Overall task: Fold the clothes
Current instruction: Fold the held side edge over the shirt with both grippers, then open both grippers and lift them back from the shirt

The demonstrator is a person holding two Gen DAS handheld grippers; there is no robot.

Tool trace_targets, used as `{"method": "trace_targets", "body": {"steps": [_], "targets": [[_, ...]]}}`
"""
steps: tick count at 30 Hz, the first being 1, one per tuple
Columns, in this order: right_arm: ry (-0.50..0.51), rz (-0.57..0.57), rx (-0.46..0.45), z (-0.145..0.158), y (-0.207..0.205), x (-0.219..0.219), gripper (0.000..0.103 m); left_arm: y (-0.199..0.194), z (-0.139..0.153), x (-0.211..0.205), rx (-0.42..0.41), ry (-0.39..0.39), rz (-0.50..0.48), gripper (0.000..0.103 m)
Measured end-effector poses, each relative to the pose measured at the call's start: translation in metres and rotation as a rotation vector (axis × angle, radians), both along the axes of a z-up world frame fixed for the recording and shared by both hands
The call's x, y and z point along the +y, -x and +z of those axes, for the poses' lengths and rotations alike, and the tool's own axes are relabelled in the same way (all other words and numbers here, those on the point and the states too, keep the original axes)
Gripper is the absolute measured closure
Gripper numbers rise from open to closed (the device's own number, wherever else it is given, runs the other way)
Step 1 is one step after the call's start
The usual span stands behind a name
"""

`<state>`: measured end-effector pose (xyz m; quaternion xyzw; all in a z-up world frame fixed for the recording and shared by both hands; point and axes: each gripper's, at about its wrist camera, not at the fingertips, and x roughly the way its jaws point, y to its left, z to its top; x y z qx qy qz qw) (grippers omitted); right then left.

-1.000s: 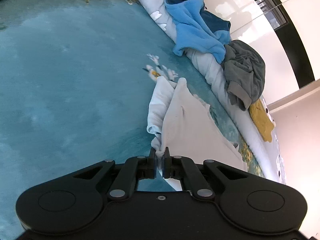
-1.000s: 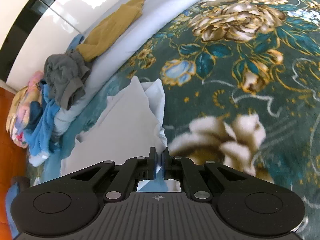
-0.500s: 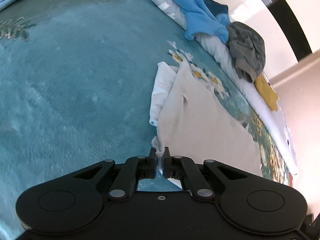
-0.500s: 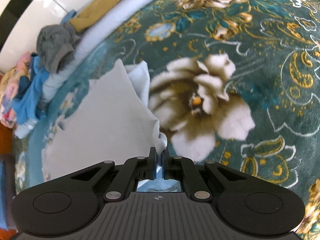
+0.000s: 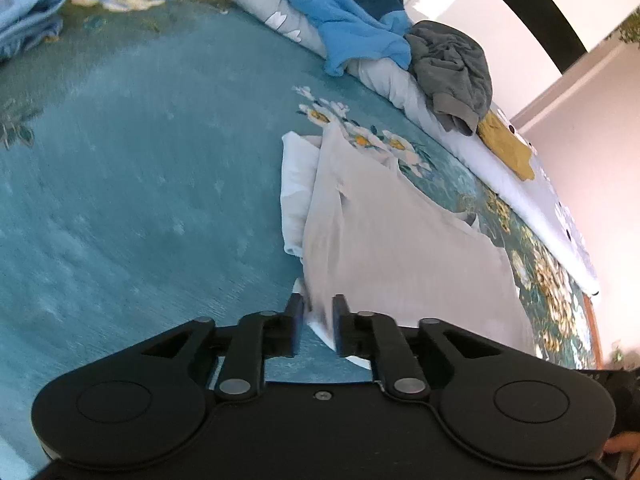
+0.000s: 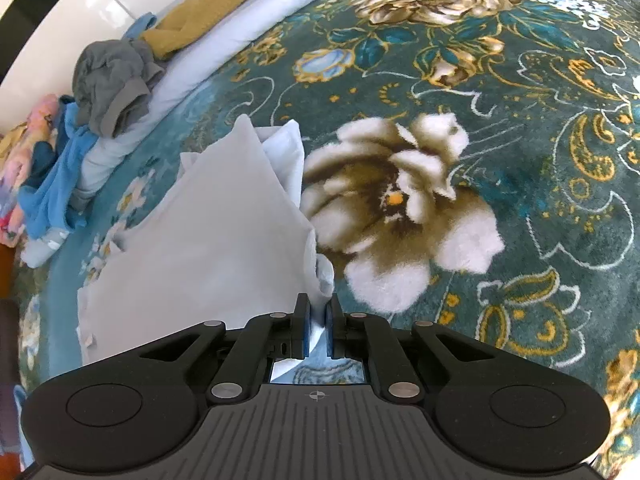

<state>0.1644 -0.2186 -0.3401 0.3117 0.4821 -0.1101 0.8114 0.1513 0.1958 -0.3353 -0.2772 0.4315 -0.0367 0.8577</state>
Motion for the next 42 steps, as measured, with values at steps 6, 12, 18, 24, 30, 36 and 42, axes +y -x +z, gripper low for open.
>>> {"method": "trace_targets", "body": {"steps": [6,12,18,24,30,36,42], "targets": [[0.005,-0.012,0.011,0.008,0.011,-0.002,0.089,0.010,0.017,0.006,-0.032,-0.037,-0.028,0.062],[0.021,0.000,-0.035,0.025,0.020,-0.008,0.055,0.016,0.032,0.012,-0.054,-0.071,-0.035,0.047],[0.031,0.024,-0.131,0.049,0.016,-0.013,0.013,0.010,0.045,0.013,-0.071,-0.108,-0.035,0.034],[0.053,0.078,-0.161,0.068,0.001,-0.009,0.000,-0.002,0.056,0.010,-0.093,-0.175,-0.053,0.018],[0.114,0.140,-0.258,0.084,-0.013,-0.004,0.000,-0.013,0.068,0.006,-0.156,-0.266,-0.036,0.004],[0.150,0.244,-0.435,0.098,-0.026,-0.001,0.000,-0.027,0.071,-0.004,-0.229,-0.388,-0.077,0.004],[0.075,0.311,-0.428,0.083,-0.056,-0.011,0.000,-0.052,0.060,-0.018,-0.187,-0.352,-0.110,0.004]]}}
